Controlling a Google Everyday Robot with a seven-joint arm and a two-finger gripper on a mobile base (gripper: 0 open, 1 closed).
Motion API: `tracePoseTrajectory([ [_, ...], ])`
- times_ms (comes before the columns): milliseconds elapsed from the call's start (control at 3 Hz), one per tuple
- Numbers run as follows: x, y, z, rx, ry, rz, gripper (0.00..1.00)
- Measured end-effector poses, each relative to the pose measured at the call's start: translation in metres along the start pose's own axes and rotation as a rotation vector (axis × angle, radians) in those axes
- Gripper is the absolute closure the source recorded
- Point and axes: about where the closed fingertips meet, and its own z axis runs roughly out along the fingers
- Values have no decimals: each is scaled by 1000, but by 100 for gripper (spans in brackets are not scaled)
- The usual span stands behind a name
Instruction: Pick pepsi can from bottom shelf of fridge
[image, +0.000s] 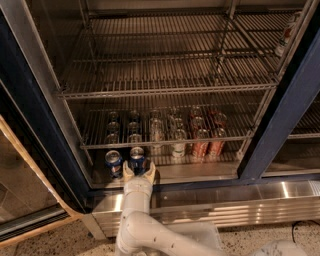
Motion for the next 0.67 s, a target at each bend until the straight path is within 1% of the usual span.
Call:
tracePoseTrajectory([
  [667,-1,2,7,-23,-12,41,37],
])
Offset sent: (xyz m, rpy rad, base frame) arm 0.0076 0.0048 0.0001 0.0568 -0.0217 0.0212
